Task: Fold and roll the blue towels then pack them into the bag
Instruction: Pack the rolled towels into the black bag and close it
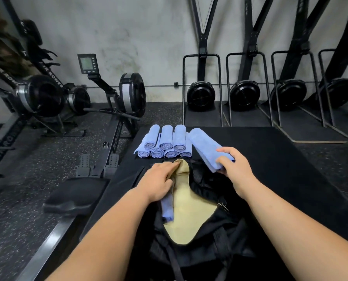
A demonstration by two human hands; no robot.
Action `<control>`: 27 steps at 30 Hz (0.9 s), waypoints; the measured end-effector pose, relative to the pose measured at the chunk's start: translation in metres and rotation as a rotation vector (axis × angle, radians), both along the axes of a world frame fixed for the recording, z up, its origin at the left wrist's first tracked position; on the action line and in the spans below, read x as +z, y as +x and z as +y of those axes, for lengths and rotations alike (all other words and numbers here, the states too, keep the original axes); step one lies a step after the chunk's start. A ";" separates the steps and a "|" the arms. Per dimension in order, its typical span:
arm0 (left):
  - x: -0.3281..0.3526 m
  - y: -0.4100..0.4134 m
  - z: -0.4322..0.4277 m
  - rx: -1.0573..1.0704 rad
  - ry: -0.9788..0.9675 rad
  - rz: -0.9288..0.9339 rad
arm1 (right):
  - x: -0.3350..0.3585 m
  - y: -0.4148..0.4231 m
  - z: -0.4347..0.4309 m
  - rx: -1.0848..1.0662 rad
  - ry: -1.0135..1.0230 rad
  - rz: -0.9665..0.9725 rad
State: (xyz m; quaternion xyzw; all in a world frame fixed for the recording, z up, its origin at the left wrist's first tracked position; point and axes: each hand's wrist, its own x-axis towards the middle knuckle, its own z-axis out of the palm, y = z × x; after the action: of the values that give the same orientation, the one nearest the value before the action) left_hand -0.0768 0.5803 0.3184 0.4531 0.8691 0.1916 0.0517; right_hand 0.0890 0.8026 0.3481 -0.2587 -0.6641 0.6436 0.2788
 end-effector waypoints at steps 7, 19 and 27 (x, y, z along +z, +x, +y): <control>0.034 0.010 -0.013 0.038 -0.063 -0.022 | -0.020 0.041 -0.012 0.376 -0.473 0.089; 0.039 0.009 -0.022 0.035 -0.070 0.026 | -0.027 0.048 -0.052 0.150 0.206 -0.299; 0.036 0.014 -0.026 0.015 -0.075 0.037 | -0.050 0.017 -0.109 0.226 1.198 -0.745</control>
State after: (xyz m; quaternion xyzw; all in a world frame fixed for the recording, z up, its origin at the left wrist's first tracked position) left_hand -0.0632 0.5544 0.3547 0.4479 0.8798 0.1508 0.0512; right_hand 0.1060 0.6933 0.2981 -0.1936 -0.9773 0.0620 0.0592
